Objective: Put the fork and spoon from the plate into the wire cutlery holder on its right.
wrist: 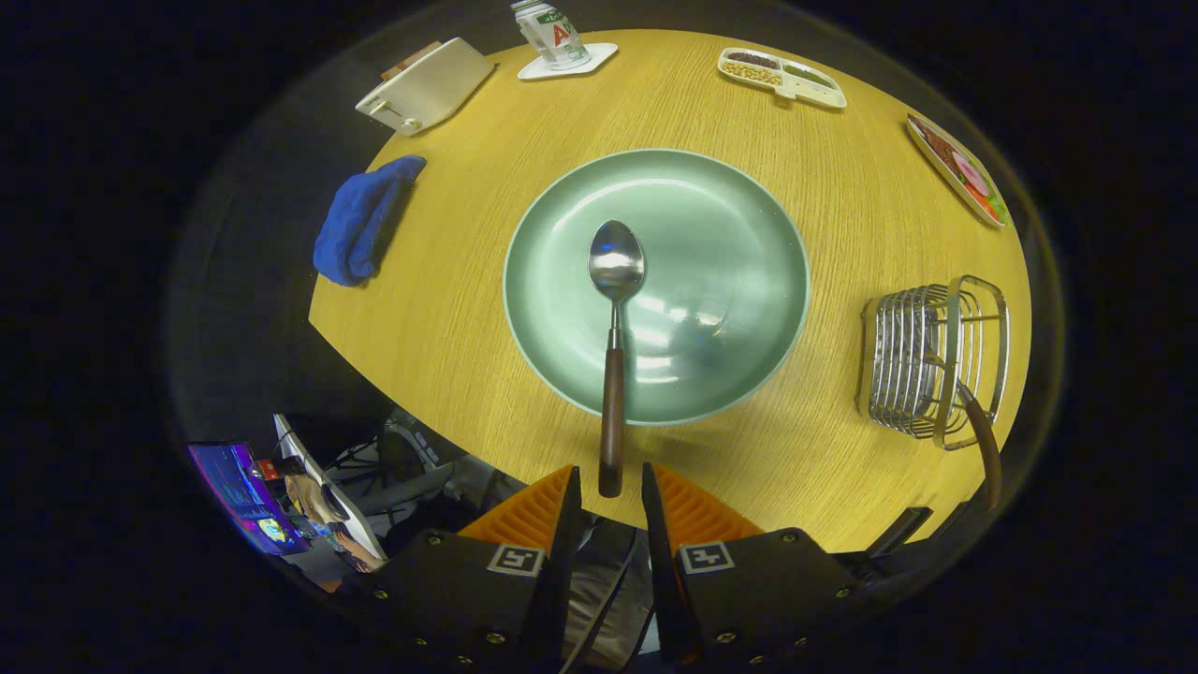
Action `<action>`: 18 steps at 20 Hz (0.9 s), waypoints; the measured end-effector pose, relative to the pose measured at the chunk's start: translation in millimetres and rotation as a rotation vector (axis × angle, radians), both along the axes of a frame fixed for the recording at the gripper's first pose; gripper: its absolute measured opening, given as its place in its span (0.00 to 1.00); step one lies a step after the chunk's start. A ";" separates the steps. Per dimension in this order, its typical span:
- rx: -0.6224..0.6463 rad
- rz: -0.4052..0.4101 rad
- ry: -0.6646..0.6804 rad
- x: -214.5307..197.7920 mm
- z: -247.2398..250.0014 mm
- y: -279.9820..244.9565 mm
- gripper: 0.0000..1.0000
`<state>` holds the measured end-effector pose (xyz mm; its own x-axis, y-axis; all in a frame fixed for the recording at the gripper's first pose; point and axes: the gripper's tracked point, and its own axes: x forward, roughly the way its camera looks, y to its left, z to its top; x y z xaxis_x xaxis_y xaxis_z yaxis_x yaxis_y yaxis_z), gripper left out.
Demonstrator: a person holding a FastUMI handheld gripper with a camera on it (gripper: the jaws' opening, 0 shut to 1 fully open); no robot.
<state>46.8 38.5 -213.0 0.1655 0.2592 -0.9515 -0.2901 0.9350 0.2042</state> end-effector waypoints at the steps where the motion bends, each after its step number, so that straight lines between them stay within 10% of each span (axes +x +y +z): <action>1: -0.003 -0.001 0.005 1.0 -5.5 1.0 0.38; 10: 0.017 -0.001 0.017 2.5 -23.4 10.4 0.38; 12: 0.011 -0.014 0.010 3.9 -26.3 4.7 0.14; 18: -0.041 0.078 -0.010 -5.8 -9.5 -12.8 0.05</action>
<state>41.0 25.8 -222.5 0.1563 0.2327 -0.9599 -0.3644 0.9169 0.1629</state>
